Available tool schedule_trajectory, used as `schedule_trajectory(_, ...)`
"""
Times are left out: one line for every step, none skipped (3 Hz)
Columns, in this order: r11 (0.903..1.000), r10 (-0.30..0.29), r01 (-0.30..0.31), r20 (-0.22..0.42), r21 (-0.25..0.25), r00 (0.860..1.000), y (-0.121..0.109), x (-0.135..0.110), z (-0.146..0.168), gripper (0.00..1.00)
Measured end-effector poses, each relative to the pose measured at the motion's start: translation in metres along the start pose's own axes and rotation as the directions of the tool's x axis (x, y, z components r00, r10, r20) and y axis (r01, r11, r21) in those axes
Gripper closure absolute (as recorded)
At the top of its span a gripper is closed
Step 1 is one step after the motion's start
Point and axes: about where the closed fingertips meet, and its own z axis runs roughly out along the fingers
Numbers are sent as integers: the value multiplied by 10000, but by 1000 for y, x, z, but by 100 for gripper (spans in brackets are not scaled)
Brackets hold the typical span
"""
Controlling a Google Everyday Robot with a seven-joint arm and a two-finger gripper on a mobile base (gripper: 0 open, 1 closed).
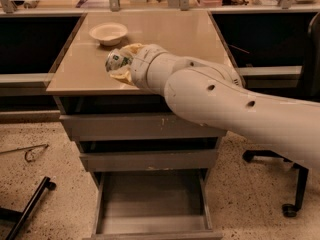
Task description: Pick 7up can from bottom drawer and place on counter
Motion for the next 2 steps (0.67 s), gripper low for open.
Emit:
schedule_trajectory(10000,-8,8,6,11,10000,0,0,0,100)
schedule_trajectory(9983,-79,73,96,582,9999,-24,14,16,100)
